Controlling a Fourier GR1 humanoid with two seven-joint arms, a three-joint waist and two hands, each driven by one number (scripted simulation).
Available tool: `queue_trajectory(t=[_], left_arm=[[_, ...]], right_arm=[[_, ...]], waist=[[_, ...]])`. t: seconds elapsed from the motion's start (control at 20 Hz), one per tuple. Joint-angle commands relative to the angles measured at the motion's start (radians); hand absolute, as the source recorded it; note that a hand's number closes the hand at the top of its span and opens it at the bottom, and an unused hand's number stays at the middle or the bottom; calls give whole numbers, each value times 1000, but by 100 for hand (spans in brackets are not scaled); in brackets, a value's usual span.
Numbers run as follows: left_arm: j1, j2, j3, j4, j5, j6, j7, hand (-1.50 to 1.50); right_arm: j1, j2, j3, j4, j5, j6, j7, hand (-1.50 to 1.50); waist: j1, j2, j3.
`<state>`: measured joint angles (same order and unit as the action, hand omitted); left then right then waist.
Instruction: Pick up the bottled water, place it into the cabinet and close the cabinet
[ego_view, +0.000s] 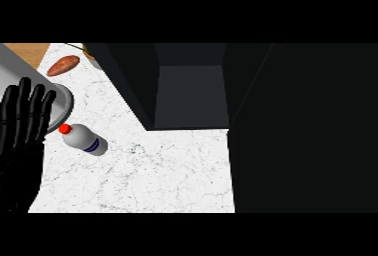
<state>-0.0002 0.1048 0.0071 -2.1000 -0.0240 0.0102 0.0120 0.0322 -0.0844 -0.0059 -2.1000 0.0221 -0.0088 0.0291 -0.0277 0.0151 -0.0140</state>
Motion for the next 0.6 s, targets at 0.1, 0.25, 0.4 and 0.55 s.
queue_trajectory(t=[0.1, 0.25, 0.4, 0.55], left_arm=[[-104, -2, -20, 67, 3, -21, 13, -150], [-107, 56, 55, 146, 88, -116, -109, -150], [25, -101, 34, 145, 244, 17, 188, -150], [32, -81, 62, 92, 296, 17, 277, -150]], right_arm=[[37, -26, 6, -64, 4, 48, -5, -150], [168, -56, -14, -153, -70, 140, -122, -150], [174, 64, 91, -77, -289, 124, 124, -150], [255, 67, 123, -113, -314, 141, 132, -150]], waist=[[23, -15, 14], [12, -16, 14], [24, -14, 14], [24, -19, 14]])
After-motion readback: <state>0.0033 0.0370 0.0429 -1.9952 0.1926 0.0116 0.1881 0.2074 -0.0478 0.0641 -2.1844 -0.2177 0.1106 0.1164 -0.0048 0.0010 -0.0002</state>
